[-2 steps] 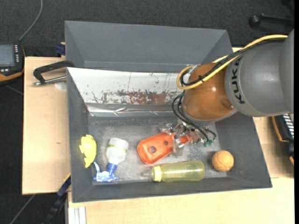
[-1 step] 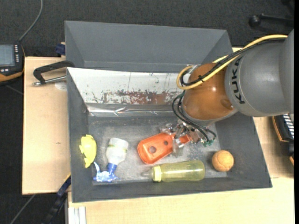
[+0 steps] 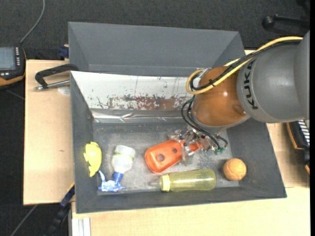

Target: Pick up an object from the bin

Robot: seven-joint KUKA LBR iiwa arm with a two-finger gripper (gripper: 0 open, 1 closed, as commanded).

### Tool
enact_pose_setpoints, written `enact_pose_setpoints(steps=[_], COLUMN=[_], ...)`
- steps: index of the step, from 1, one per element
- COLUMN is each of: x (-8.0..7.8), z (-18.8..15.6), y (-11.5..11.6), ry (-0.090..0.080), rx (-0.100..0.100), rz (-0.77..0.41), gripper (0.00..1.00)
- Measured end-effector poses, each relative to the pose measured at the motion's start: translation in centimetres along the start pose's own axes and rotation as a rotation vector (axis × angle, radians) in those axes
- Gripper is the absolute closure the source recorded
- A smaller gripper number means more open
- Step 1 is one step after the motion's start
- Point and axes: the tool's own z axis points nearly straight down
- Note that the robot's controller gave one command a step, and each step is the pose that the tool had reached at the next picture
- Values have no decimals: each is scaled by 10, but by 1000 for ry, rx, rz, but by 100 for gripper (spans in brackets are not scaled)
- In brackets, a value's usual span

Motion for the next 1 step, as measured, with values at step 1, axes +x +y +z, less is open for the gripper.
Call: enact_pose_setpoints(steps=[1], x=[0], z=[0], y=[0], ry=[0], rx=[0], rz=[0], gripper=[100])
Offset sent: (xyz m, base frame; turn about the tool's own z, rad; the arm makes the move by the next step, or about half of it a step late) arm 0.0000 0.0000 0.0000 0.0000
